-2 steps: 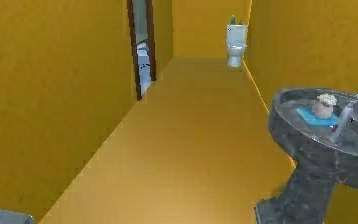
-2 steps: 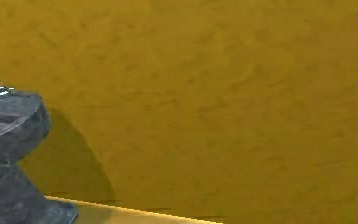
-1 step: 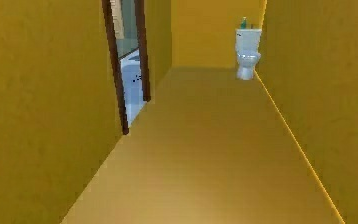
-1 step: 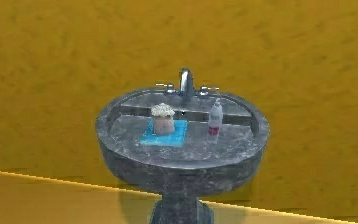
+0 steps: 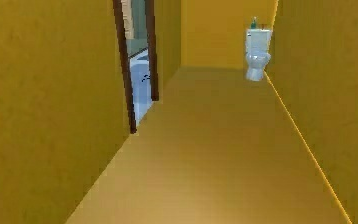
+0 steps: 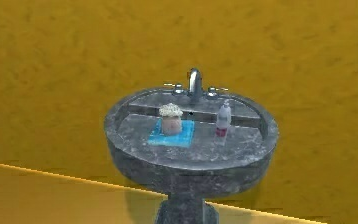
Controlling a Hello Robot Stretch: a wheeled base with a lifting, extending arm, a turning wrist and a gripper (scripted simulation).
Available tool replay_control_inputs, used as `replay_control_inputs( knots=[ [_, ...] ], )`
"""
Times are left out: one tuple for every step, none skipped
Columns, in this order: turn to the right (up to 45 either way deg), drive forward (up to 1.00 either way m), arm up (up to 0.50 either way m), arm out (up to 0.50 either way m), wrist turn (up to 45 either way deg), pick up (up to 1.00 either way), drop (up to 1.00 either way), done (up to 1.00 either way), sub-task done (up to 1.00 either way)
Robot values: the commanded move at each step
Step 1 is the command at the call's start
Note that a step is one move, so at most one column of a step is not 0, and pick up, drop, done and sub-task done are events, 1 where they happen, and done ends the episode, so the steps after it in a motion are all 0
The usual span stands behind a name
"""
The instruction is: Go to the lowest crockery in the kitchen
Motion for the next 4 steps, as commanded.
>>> replay_control_inputs(
  knots=[
    [-45.0, 0.00, 0.00, 0.00, 0.0, 0.00, 0.00, 0.00, 0.00],
    [-33.0, 0.00, 0.00, 0.00, 0.0, 0.00, 0.00, 0.00, 0.00],
    [0.0, 0.05, 0.00, 0.00, 0.0, 0.00, 0.00, 0.00, 0.00],
    [45.0, 0.00, 0.00, 0.00, 0.0, 0.00, 0.00, 0.00, 0.00]
  ],
)
